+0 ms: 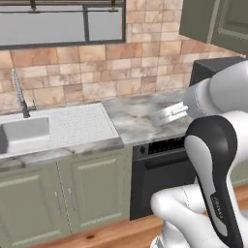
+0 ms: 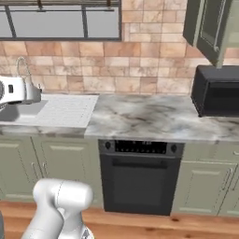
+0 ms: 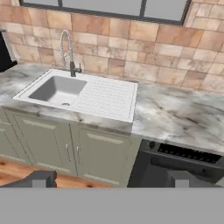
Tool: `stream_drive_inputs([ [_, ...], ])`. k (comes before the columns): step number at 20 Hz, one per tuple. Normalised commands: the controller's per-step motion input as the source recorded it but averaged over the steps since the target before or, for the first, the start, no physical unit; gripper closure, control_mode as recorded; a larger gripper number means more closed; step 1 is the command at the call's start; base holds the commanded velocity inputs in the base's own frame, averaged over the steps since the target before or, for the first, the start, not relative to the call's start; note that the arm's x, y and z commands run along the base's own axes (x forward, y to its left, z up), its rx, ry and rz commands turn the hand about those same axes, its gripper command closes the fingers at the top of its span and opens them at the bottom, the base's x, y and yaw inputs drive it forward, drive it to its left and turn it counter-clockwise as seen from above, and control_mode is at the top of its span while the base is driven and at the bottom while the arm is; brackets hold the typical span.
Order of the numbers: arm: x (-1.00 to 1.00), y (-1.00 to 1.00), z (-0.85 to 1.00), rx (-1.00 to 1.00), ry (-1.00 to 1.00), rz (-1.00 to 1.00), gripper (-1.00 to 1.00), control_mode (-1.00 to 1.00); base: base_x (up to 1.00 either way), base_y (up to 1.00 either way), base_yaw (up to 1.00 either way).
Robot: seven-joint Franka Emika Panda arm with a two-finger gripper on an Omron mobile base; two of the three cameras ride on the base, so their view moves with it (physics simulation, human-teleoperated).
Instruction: Open the cabinet and move the ladle to the pot. Then close the cabinet.
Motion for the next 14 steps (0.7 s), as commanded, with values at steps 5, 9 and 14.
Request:
stream_drive_inputs([
  [5, 0.0, 0.0, 0.0, 0.0, 0.0, 0.0, -1.0, 1.0, 0.01, -1.0, -0.1],
  [9, 0.0, 0.0, 0.0, 0.0, 0.0, 0.0, -1.0, 1.0, 0.0, -1.0, -0.03],
  [14, 0.0, 0.0, 0.0, 0.0, 0.0, 0.0, -1.0, 1.0, -0.11, -1.0, -0.11],
])
